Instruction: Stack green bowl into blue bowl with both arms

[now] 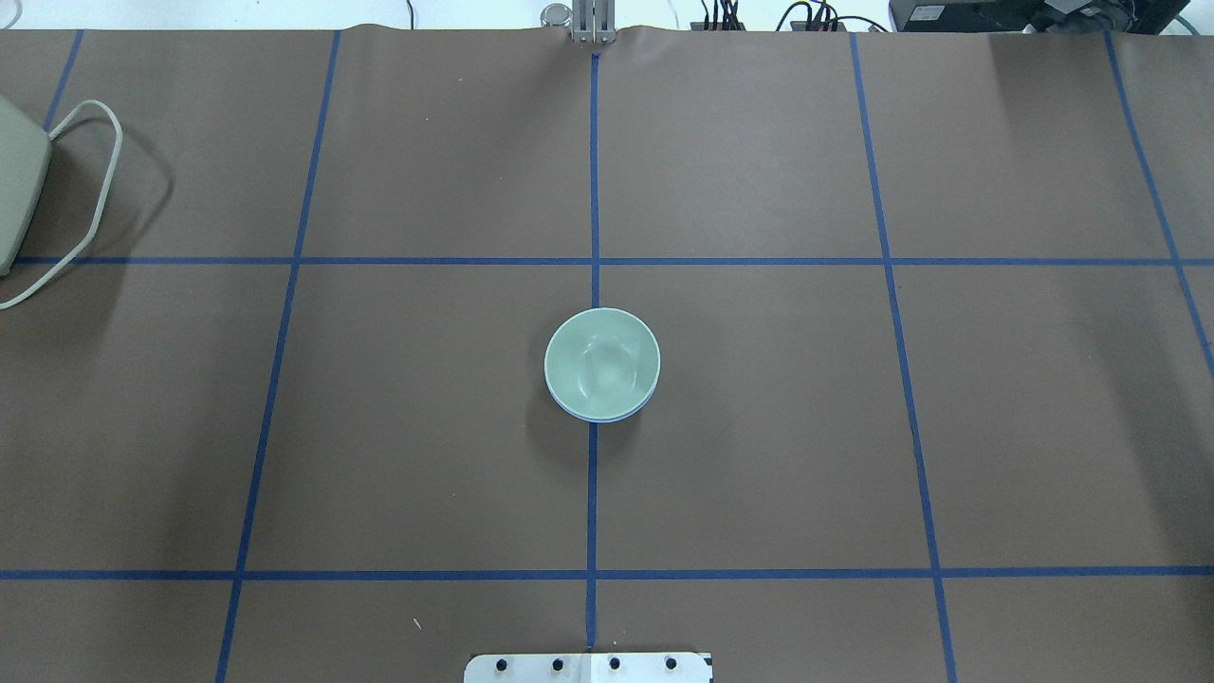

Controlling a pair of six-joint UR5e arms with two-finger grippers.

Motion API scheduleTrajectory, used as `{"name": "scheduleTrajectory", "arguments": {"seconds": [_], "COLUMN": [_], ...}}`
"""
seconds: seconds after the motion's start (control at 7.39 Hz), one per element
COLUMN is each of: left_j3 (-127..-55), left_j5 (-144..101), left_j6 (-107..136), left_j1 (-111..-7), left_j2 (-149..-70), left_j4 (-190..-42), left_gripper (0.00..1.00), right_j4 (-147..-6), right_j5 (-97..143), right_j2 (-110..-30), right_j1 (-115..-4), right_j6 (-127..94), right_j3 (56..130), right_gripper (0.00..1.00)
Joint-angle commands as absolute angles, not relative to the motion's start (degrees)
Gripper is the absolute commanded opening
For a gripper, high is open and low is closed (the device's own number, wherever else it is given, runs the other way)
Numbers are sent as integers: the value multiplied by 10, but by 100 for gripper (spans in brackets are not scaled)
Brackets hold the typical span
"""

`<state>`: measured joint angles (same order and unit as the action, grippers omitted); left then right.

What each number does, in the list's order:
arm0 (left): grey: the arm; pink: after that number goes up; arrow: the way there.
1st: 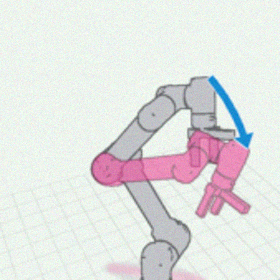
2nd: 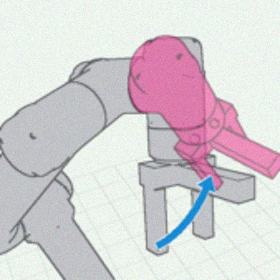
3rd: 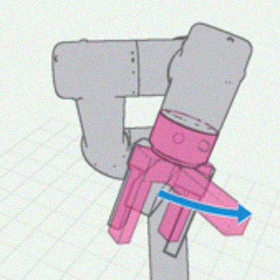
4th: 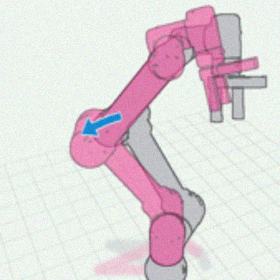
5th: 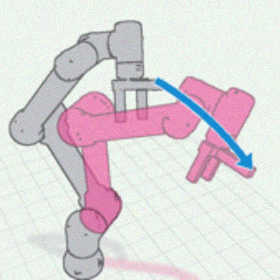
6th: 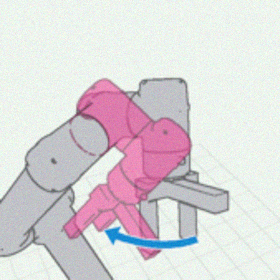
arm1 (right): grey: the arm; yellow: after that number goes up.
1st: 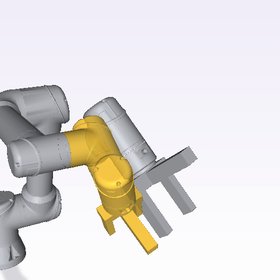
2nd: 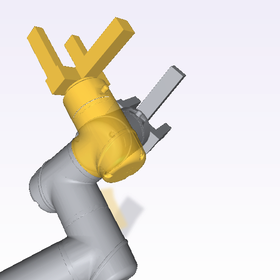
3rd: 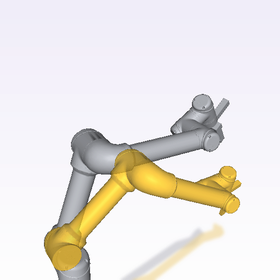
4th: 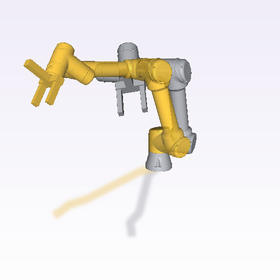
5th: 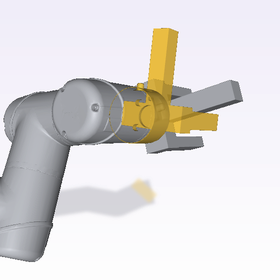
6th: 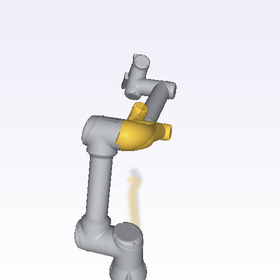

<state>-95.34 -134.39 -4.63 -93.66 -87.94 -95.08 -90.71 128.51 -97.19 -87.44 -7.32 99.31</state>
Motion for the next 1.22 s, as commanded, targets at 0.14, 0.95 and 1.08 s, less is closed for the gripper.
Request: {"name": "scheduleTrajectory", "arguments": {"seconds": [0.14,0.95,1.08], "left_j3": [-955,-957,-957], "left_j5": [-1347,-1345,-1345], "left_j6": [-51,-51,-51], "left_j1": [-936,-936,-936], "left_j2": [-875,-861,-861], "left_j4": [-953,-956,-956], "left_gripper": [98,98,98], "right_j4": [-907,-907,-907], "right_j5": [1284,1284,1284], "right_j2": [-975,-975,-976], "right_j1": [-878,-877,-877], "right_j6": [-73,-75,-74], "right_j3": [990,989,989], "right_gripper": [100,100,100]}}
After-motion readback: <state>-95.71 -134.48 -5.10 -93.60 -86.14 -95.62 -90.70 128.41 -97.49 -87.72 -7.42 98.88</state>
